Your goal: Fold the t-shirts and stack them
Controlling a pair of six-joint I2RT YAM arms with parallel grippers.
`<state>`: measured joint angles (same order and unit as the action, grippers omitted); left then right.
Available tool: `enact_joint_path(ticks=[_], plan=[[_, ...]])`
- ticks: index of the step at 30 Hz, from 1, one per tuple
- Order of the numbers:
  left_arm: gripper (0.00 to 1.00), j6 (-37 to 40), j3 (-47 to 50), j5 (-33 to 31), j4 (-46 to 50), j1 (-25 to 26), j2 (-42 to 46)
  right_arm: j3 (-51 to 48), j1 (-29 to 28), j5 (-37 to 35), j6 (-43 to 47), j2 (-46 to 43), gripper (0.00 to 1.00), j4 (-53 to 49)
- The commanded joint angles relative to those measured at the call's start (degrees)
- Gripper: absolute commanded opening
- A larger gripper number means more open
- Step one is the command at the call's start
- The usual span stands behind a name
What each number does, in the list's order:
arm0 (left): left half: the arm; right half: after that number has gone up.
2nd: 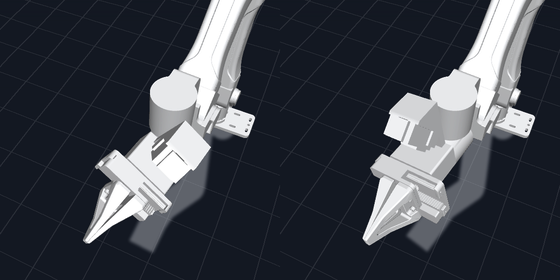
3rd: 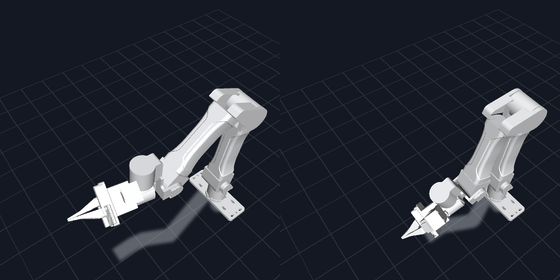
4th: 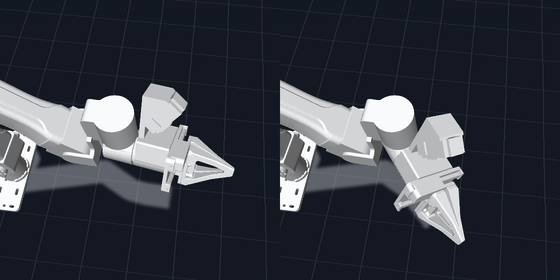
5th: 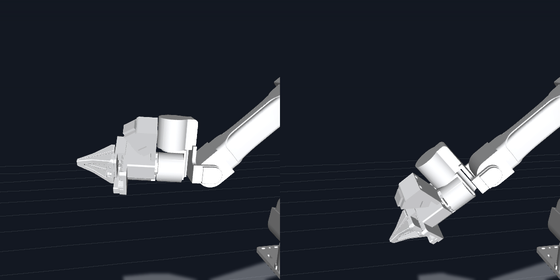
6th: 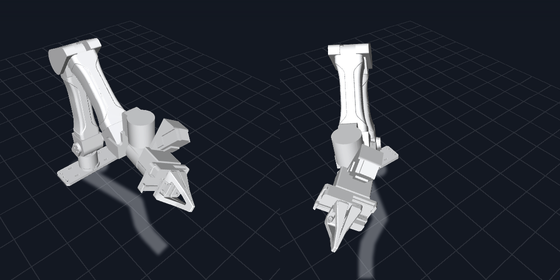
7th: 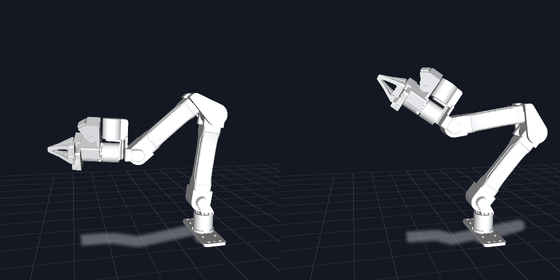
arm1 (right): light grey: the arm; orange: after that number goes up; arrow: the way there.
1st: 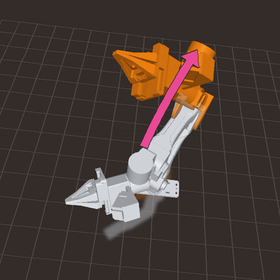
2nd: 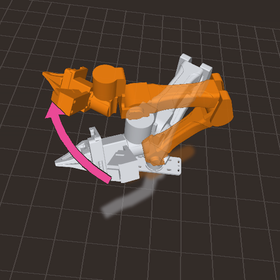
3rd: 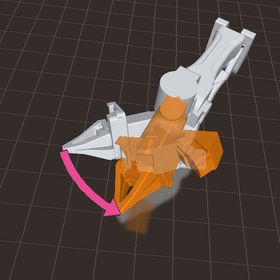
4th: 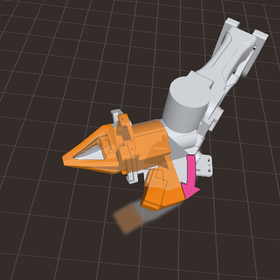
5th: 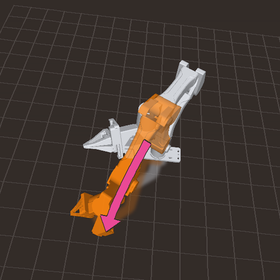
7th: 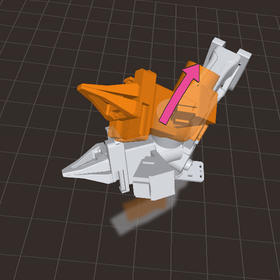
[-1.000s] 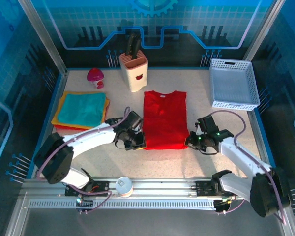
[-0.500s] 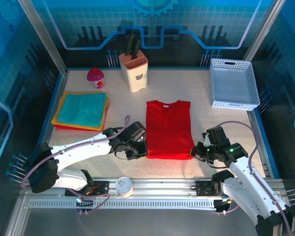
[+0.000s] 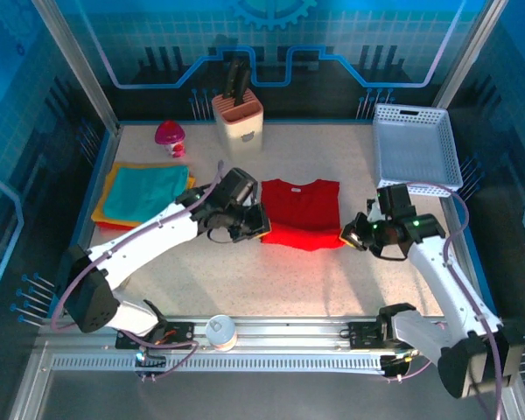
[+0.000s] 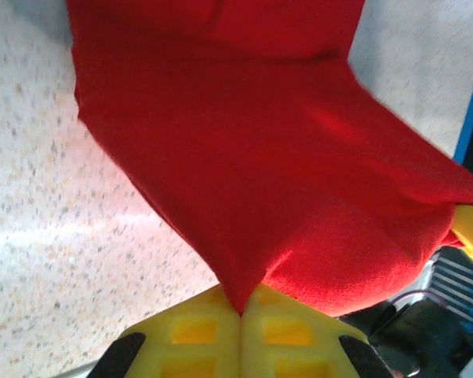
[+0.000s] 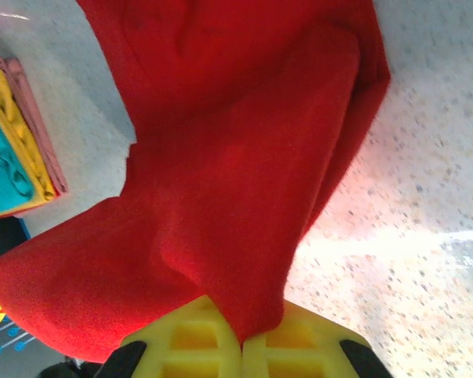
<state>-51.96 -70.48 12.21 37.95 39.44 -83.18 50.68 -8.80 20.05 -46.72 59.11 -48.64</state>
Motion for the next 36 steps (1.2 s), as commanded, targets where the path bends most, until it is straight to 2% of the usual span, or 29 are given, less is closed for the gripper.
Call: enact_joint_path(ticks=[1, 6, 11, 25, 36], plan=[[0.0, 3.9, -3.6, 3.8, 1.6, -2.9, -2.7, 4.5, 1.8, 3.2, 1.9, 3.9, 0.0, 2.1], [0.0, 5.6, -7.4, 7.3, 0.4, -7.0, -7.8, 7.9, 3.1, 4.6, 2.1, 9.9, 0.0, 5.3], [0.0, 7.8, -13.0, 8.0, 1.7, -9.1, -13.2, 12.1, 3.6, 5.3, 3.1, 16.3, 0.0, 6.4], [0.0, 10.9, -22.9, 7.5, 4.2, -13.1, -24.6, 19.0, 5.3, 5.5, 5.7, 29.3, 0.0, 8.1], [0.0, 13.5, -28.2, 9.3, 3.4, -16.3, -31.9, 29.0, 5.9, 6.7, 8.0, 41.0, 0.0, 6.7]])
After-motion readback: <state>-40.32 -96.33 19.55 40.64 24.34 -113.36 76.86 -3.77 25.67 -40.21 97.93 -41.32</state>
